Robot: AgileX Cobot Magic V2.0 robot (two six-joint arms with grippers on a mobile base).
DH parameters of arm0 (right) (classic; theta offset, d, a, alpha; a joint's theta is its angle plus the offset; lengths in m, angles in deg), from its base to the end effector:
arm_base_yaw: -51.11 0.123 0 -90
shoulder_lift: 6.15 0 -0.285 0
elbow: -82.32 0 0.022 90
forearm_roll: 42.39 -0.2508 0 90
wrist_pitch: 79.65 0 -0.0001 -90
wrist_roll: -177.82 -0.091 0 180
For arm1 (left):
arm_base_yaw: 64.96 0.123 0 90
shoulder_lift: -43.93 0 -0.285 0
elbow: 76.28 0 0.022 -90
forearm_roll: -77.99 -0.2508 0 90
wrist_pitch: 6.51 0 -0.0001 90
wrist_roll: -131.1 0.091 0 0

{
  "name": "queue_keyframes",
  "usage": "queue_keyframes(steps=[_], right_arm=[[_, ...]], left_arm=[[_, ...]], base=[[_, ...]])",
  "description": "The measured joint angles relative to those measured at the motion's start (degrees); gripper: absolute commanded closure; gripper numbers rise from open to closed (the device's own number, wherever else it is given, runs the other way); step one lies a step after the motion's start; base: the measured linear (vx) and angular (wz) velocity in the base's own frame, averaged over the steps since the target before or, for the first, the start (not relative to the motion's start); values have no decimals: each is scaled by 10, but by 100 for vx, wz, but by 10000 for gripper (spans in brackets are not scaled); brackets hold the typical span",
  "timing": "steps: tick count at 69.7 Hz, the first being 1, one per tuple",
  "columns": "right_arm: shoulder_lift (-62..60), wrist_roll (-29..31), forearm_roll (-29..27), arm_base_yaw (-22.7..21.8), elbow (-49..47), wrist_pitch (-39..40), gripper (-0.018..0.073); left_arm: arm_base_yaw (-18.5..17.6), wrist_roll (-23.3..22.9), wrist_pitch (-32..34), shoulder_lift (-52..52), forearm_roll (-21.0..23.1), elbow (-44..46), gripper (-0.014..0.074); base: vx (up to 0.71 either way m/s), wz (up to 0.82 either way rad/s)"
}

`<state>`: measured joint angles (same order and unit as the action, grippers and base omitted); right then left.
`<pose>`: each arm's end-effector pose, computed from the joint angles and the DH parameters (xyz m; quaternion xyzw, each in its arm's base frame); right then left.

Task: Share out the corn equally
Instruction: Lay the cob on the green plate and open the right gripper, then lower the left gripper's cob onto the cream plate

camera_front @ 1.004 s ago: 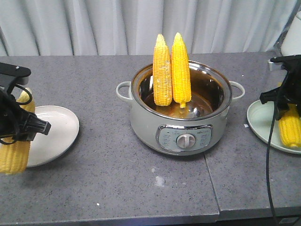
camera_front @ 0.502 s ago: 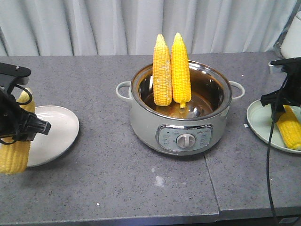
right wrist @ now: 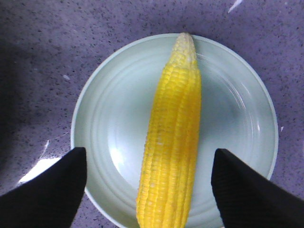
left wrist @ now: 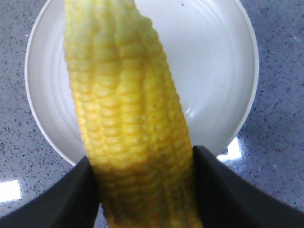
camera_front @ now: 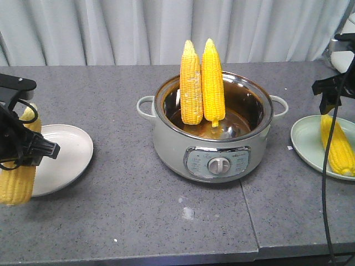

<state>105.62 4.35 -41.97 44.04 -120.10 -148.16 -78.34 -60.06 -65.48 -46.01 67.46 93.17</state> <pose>0.3874 -0.0487 0.3282 0.0040 0.9814 -0.0263 0.1902 0.2780 -0.0515 0.3000 0.0515 0.9790 0.0461 0.1917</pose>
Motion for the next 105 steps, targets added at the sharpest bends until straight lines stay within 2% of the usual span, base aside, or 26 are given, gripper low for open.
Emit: queue_keyframes(steps=[12,20,51,62,75,92,105], right_arm=[[-35,31,-33,0,1,-17,97],[-72,54,-62,0,37,-5,97],[-324,72,-103,0,415,269,97],[-403,94,-120,0,515,311,97],[-504,127,-147,0,587,338,97],[-558,126,-139,0,628,341,97],[-558,56,-84,0,643,348,97]], left_arm=[[0,0,0,0,0,0,442],[0,0,0,0,0,0,442],[0,0,0,0,0,0,442],[0,0,0,0,0,0,442],[0,0,0,0,0,0,442],[0,0,0,0,0,0,442],[0,0,0,0,0,0,442]], base=[[0,0],[0,0],[0,0],[0,0],[0,0],[0,0],[0,0]])
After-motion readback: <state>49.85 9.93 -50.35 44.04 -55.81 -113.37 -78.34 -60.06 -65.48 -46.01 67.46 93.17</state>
